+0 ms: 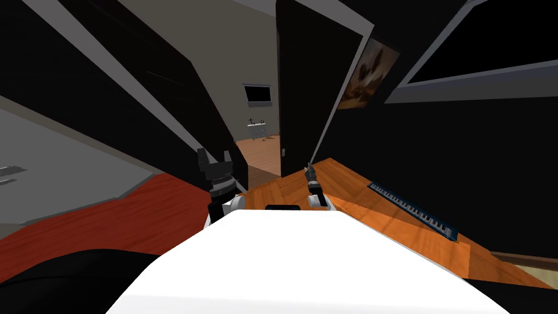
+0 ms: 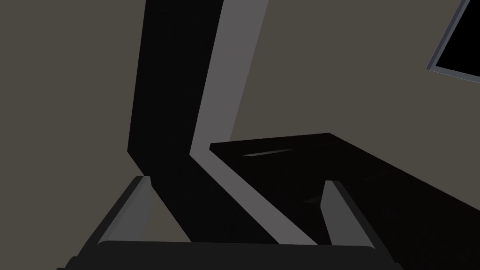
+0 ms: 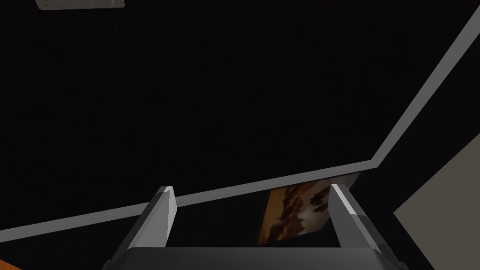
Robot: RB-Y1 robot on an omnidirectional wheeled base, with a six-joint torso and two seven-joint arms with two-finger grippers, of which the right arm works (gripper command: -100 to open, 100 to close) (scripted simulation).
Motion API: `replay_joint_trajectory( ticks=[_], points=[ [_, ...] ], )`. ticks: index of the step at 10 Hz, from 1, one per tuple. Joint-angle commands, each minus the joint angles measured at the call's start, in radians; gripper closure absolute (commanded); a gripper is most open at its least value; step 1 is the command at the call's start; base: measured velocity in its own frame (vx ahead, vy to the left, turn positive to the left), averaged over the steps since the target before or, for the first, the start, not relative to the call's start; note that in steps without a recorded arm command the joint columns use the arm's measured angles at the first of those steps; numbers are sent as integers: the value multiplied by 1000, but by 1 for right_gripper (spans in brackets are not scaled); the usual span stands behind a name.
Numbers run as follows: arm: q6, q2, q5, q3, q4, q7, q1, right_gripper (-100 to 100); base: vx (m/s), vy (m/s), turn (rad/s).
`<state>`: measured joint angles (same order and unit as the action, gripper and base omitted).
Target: Push the door open
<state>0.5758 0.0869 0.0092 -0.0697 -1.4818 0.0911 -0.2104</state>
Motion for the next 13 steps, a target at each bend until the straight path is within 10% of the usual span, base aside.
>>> replay_joint_trajectory(
  ticks=[1, 13],
  points=[
    [10, 0, 5, -2, 41, -1, 15, -100, 95, -19, 78],
    [84, -22, 45, -16, 338, -12, 128, -100, 97, -26, 67]
  ],
)
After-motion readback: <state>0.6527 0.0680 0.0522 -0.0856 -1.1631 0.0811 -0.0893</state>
